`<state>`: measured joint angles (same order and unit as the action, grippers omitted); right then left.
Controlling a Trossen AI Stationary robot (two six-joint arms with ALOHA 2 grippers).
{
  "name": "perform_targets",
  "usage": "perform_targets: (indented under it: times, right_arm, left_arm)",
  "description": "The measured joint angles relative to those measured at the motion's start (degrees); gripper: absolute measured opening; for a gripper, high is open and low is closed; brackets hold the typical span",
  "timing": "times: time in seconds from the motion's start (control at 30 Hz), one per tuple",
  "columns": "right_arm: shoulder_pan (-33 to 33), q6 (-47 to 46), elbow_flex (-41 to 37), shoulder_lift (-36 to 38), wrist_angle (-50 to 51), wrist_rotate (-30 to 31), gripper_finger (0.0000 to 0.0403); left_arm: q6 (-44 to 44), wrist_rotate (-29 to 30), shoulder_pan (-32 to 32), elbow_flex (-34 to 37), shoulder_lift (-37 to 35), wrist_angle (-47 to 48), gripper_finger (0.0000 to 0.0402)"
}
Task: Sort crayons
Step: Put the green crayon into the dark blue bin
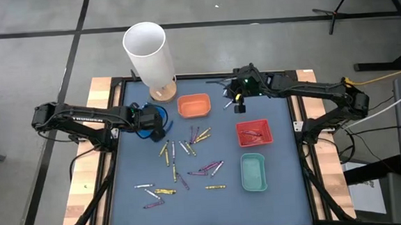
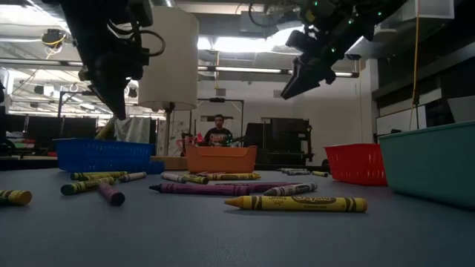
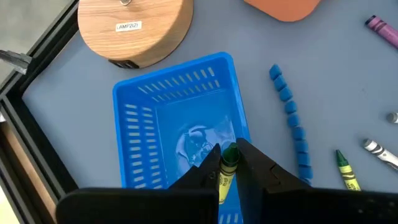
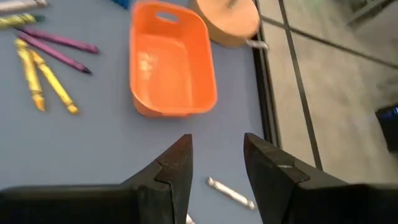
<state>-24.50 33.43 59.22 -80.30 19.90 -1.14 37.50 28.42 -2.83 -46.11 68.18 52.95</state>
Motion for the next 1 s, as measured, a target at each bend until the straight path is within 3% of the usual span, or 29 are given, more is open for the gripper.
perform_targets:
  times: [0.27, 0.77, 1.0]
  right_arm:
    - [-7.1, 0.0, 0.0, -5.4, 0.1, -9.9, 0.0142]
    - [-8.9, 1.6, 0.0, -19.3, 0.0, -14.1, 0.0142]
    - [-8.9, 1.9, 0.0, -21.0, 0.0, -14.0, 0.0142]
  left_arm:
    - [0.1, -0.1, 0.0, 0.0, 0.0, 0.0, 0.0014]
    - [1.4, 0.0, 0.0, 0.0, 0.0, 0.0, 0.0016]
    - [2.6, 0.0, 0.0, 0.0, 0.0, 0.0, 0.0074]
